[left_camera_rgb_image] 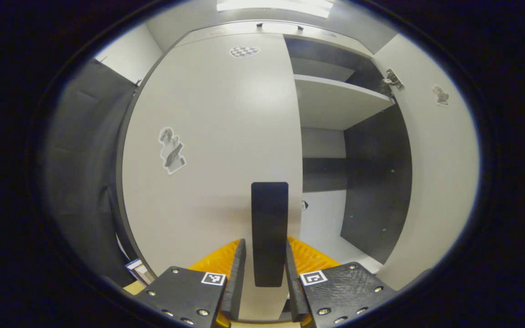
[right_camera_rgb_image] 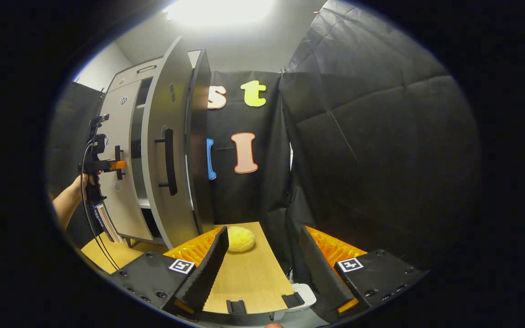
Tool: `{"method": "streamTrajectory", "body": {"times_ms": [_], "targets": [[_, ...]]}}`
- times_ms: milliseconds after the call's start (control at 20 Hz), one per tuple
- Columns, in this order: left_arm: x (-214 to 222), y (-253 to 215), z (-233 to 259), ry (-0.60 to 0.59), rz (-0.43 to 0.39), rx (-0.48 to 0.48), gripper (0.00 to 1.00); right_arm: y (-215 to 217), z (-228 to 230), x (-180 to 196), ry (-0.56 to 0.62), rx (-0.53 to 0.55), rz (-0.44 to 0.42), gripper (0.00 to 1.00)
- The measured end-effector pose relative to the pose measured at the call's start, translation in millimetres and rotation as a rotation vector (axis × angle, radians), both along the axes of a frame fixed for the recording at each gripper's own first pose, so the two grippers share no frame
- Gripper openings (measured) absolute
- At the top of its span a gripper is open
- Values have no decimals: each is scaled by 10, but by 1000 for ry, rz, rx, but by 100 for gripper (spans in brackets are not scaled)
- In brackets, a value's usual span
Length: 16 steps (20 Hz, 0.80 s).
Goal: Open the right door of the double-door shoe cabinet with the right hand, and open the left door with the left hand.
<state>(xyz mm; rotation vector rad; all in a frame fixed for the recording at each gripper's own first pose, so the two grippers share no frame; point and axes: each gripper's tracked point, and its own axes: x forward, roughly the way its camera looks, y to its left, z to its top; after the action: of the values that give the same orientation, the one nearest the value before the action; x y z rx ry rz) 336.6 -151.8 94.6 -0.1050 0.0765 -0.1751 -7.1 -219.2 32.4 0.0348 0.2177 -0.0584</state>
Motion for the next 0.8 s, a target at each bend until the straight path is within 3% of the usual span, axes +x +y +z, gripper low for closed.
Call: {"method": "streamTrajectory", "body": {"times_ms": [50, 450, 800], "targets": [[-99, 25, 9, 9, -2, 20, 29, 4, 0, -14, -2, 0, 3, 98], [-288, 80, 51, 23, -31, 3, 14, 172, -5, 61, -10, 39, 50, 98], [-721, 320, 68, 25, -58, -10, 14, 497, 104, 53, -37, 34, 122, 98]]}}
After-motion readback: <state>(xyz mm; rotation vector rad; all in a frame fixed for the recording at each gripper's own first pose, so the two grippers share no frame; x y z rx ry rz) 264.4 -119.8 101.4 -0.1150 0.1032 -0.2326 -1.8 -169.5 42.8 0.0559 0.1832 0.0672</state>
